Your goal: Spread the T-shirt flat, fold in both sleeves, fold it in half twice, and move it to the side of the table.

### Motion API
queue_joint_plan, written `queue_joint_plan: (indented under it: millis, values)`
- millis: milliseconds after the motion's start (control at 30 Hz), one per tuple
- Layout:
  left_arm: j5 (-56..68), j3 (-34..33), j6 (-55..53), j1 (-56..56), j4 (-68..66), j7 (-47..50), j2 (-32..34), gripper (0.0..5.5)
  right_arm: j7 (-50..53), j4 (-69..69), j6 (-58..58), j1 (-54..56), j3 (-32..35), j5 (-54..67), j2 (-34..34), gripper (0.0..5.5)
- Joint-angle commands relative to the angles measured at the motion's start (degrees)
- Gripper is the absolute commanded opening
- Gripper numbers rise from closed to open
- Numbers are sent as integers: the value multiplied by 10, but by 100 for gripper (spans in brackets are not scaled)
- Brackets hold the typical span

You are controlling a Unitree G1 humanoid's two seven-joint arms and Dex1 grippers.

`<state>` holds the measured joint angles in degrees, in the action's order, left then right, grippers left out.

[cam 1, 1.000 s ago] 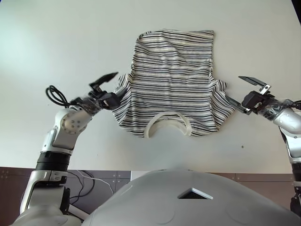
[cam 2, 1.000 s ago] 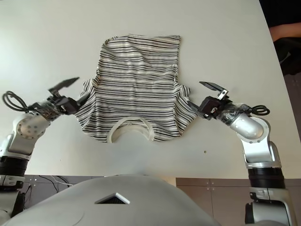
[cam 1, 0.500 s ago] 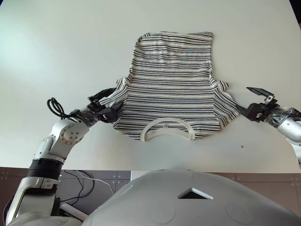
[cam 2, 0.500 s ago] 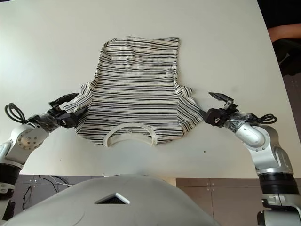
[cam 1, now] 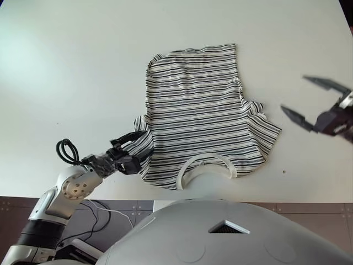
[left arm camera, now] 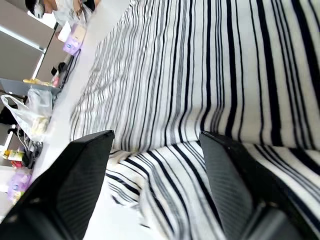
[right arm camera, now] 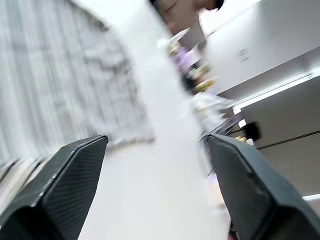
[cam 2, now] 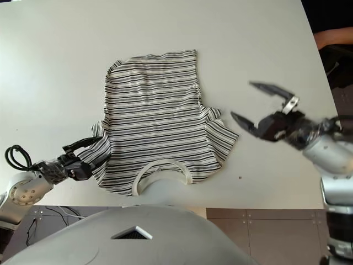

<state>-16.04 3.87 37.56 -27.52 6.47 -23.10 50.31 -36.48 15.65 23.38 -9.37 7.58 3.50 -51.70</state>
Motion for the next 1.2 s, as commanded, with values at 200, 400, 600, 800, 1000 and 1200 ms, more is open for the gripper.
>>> queue_joint_plan:
  millis: [200, 400, 600, 800, 1000, 1200]
  values:
    - [60, -56, -48, 208, -32, -18, -8, 315, 159, -389, -20, 378, -343, -362, 325, 365]
    - [-143, 39, -65, 475, -324, 102, -61, 315, 151, -485, 37, 387, -439, -420, 354, 365]
    - [-242, 168, 98, 635, -569, 142, -96, 315, 85, -418, 75, 330, -458, -407, 283, 365]
    - [-250, 226, 170, 684, -688, 108, -115, 315, 60, -330, 77, 264, -448, -382, 227, 365]
    - [-226, 184, 132, 739, -689, 233, -142, 315, 97, -275, 66, 263, -386, -315, 249, 365]
    - [-217, 183, 109, 781, -704, 263, -187, 315, 109, -165, 38, 252, -324, -267, 260, 365]
